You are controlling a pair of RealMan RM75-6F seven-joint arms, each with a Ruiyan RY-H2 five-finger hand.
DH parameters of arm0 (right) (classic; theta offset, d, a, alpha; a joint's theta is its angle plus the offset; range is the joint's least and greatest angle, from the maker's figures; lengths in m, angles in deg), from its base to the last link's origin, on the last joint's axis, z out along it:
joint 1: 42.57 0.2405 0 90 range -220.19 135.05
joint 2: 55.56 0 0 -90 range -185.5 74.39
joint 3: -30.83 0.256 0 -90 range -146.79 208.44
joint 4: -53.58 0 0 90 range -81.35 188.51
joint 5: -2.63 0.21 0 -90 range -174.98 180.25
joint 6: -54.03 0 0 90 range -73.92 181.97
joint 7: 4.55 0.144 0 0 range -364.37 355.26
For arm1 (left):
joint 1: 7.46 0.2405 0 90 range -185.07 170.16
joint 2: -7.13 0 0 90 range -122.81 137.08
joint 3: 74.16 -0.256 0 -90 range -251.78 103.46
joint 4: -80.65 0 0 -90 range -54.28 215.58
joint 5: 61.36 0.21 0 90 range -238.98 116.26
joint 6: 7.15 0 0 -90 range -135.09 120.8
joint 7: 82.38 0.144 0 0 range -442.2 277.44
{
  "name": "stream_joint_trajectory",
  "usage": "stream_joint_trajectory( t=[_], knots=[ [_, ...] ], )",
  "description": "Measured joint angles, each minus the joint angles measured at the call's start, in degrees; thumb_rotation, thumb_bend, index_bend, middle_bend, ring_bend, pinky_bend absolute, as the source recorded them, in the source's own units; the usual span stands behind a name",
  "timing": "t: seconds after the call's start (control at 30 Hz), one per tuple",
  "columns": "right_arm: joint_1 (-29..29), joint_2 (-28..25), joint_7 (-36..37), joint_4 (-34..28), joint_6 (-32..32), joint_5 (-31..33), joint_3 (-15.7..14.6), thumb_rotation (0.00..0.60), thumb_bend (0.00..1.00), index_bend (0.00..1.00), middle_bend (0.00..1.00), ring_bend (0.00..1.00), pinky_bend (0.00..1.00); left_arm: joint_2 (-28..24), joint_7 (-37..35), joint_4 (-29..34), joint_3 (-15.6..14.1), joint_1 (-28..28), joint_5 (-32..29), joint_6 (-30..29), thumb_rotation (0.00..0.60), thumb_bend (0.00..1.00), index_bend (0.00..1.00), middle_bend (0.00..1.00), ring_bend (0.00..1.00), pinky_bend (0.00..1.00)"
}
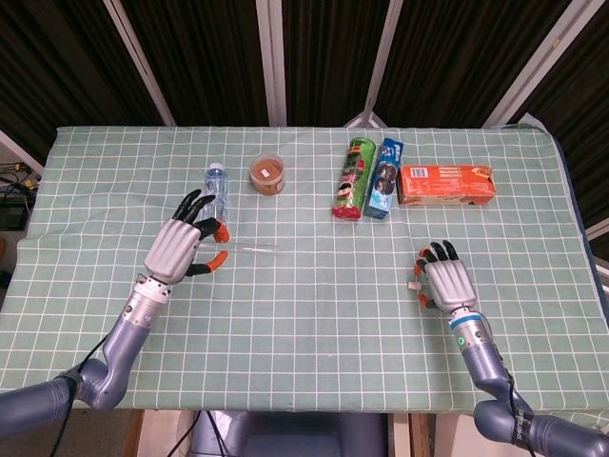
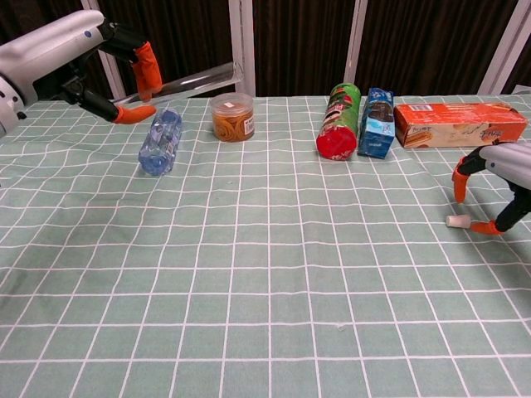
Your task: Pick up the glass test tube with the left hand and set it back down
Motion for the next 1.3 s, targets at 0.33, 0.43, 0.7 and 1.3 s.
stream_joint_trajectory(
  t=[0.33,0.43,0.7,1.3],
  knots=[
    [0.3,1.9,0.5,2.0,0.2,0.9,-0.3,0.600,0.28,0.50,0.27,0.12,0.08,-0.3,0.1,0.0,0.1,0.1,0.0,0.0,0.600,0.58,0.61,0.56,0.12,0.00],
    [0.5,2.2,0.7,2.1,0.4,0.8,-0.3,0.600,0.28,0.50,0.27,0.12,0.08,-0.2,0.0,-0.1,0.1,0.1,0.0,0.0,0.600,0.58,0.61,0.56,0.12,0.00],
    [0.8,3.0,0.6,2.7,0.6,1.6,-0.2,0.600,0.27,0.50,0.27,0.12,0.08,-0.4,-0.3,-0.2,0.1,0.3,0.1,-0.1,0.600,0.58,0.61,0.56,0.12,0.00],
    [1.3,4.1,-1.1,4.0,0.6,3.9,-0.2,0.600,0.33,0.50,0.26,0.12,0.08,-0.8,-1.6,-1.1,0.1,0.5,0.3,-0.2,0.600,0.58,0.61,0.56,0.12,0.00]
  ],
)
